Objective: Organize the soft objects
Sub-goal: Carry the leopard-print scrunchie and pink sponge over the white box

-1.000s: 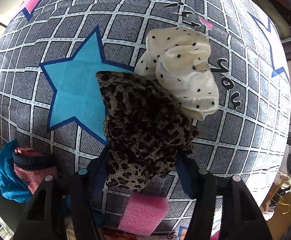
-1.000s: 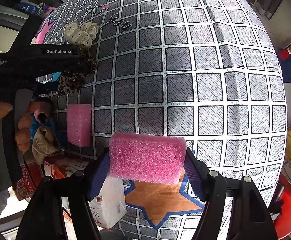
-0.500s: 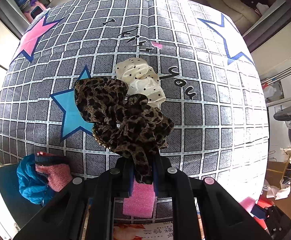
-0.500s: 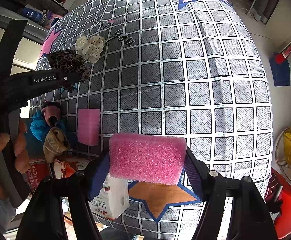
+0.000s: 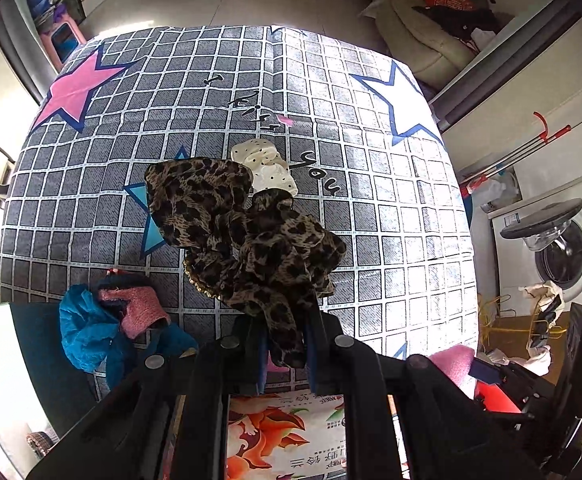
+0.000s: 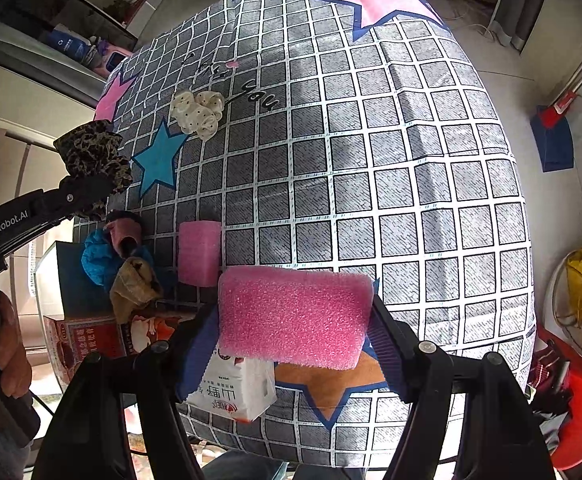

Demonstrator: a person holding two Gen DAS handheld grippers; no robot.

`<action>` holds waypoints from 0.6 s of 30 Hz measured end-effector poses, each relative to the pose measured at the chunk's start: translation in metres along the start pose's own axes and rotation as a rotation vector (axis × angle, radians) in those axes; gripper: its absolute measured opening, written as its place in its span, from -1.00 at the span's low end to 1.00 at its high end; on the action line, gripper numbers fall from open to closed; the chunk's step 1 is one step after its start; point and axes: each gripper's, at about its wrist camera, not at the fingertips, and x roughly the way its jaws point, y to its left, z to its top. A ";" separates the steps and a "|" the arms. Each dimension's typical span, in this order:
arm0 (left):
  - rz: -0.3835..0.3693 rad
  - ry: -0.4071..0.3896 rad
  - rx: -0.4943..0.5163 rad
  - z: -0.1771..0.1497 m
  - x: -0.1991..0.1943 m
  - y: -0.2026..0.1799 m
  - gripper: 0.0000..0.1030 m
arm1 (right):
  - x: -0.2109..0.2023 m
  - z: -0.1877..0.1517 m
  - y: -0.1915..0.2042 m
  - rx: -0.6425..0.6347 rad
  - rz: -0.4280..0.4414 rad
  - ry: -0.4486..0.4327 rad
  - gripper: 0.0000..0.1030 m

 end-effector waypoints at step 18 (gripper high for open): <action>-0.031 -0.046 0.088 -0.066 -0.063 -0.009 -0.69 | -0.027 -0.021 0.042 -0.067 -0.034 -0.017 0.40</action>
